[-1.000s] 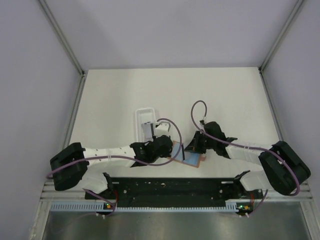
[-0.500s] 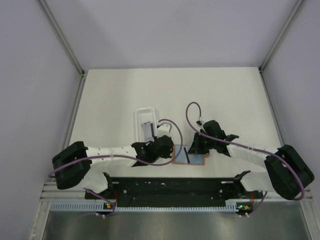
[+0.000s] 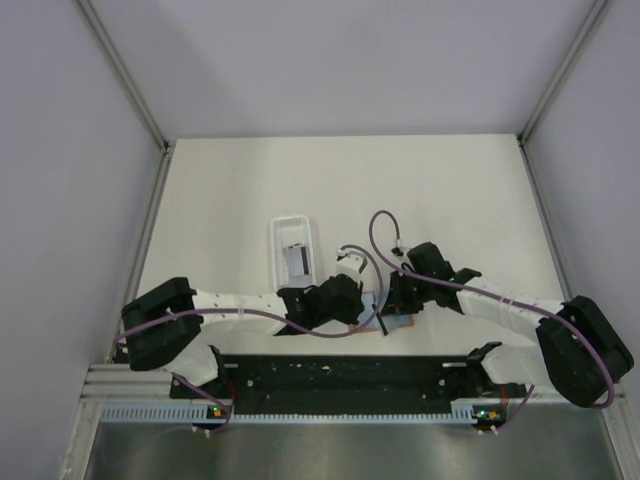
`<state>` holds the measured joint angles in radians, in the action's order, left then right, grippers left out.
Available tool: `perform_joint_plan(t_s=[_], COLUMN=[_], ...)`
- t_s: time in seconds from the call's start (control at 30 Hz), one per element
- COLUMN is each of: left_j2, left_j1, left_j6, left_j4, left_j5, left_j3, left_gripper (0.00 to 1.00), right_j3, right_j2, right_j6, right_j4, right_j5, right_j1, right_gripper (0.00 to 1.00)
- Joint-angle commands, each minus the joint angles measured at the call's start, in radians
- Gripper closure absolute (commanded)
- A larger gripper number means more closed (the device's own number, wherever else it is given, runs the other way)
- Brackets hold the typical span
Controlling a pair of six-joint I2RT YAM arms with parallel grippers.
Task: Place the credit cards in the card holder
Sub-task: Insert the credit card into the card holder.
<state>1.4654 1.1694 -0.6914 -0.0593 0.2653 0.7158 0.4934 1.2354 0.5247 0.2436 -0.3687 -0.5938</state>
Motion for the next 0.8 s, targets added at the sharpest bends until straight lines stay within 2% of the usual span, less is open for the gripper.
perform_joint_plan(t_s=[0.0, 0.13, 0.43, 0.77], left_j2=[0.084, 0.136, 0.085, 0.084], left_j1=[0.012, 0.015, 0.015, 0.015], left_j6=[0.027, -0.011, -0.086, -0.086], left_j4=[-0.091, -0.082, -0.079, -0.077], left_j5=[-0.061, -0.064, -0.028, -0.023], left_j3=[0.054, 0.042, -0.062, -0.068], left_gripper=[1.0, 1.0, 1.0, 1.0], right_j3=[0.014, 0.011, -0.019, -0.055], right_j2=[-0.004, -0.034, -0.169, -0.083], right_j6=[0.011, 0.043, 0.109, 0.141], right_j4=[0.039, 0.034, 0.029, -0.108], right_j5=[0.028, 0.043, 0.068, -0.032], right_j1=[-0.014, -0.014, 0.077, 0.107], right_gripper=[1.0, 1.0, 1.0, 1.0])
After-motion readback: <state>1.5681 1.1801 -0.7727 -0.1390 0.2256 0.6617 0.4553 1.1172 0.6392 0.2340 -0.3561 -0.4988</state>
